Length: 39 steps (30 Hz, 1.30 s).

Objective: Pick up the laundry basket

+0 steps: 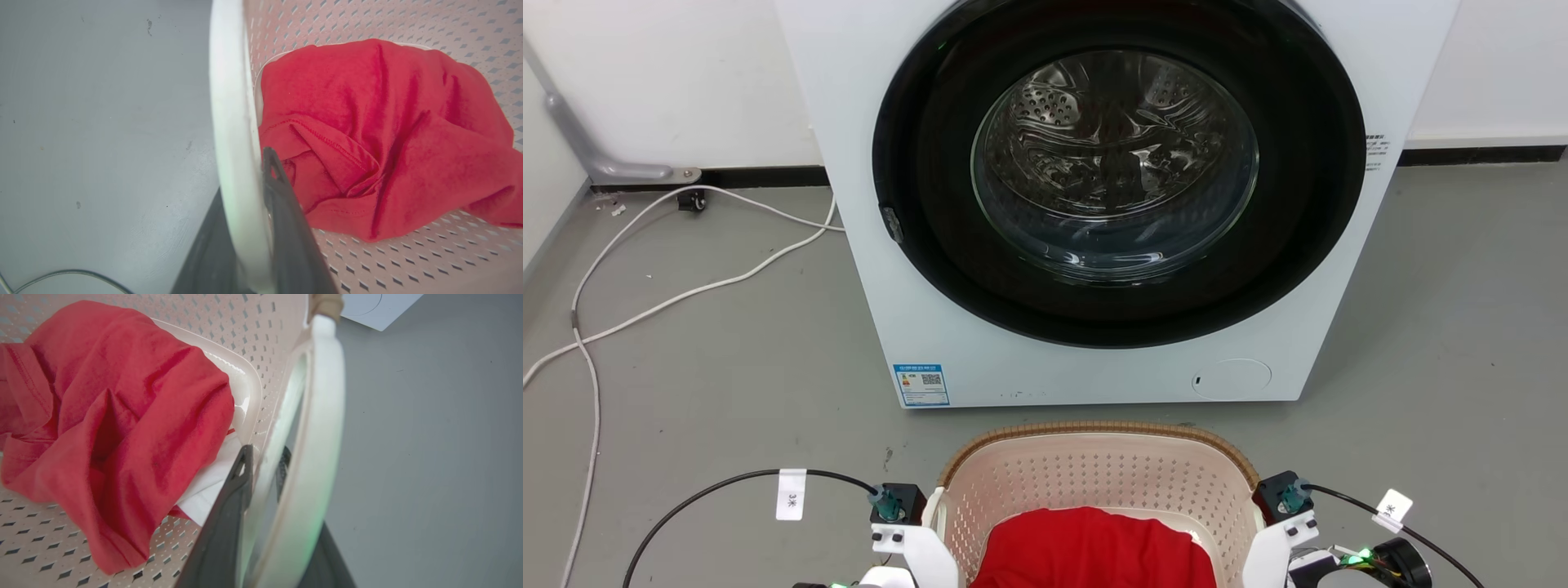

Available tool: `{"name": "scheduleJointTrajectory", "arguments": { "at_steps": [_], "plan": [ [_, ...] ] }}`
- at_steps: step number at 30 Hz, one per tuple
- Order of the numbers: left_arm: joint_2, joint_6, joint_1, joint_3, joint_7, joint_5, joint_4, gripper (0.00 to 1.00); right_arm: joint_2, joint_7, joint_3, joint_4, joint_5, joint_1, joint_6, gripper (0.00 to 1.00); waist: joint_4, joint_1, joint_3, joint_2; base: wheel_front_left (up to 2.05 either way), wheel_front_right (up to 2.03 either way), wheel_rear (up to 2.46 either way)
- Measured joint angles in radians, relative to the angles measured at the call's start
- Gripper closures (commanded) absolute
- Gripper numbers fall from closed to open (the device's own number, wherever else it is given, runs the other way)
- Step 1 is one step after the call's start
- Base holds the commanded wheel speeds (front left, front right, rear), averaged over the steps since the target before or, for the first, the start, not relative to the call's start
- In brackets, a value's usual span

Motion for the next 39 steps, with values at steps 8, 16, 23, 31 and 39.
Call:
{"name": "scheduleJointTrajectory", "arguments": {
  "at_steps": [8,16,23,31,39],
  "plan": [
    [-0.002,0.000,0.000,-0.009,-0.001,-0.010,0.000,1.00,-0.005,0.001,0.010,0.000,0.012,0.000,0.000,1.00,0.004,0.0000,0.005,0.0000,0.00,0.00,0.00],
    [-0.002,0.000,-0.001,-0.019,-0.005,-0.019,0.001,1.00,-0.007,0.002,0.016,0.000,0.020,0.000,0.000,1.00,0.004,0.0000,0.008,0.0000,0.00,0.00,0.00],
    [-0.002,0.000,0.000,-0.027,-0.007,-0.023,0.002,1.00,-0.007,0.005,0.019,0.000,0.026,0.000,0.000,1.00,0.002,0.0000,0.009,0.0000,0.00,0.00,0.00],
    [-0.002,0.000,0.000,-0.035,-0.009,-0.037,0.002,1.00,-0.008,0.006,0.021,0.000,0.032,0.000,0.000,1.00,0.000,0.0000,0.011,0.0000,0.00,0.00,0.00],
    [0.000,0.000,0.000,-0.042,-0.009,-0.045,0.002,1.00,-0.008,0.006,0.024,0.000,0.038,0.000,0.000,1.00,0.000,0.0000,0.011,0.0000,0.00,0.00,0.00]
  ]
}}
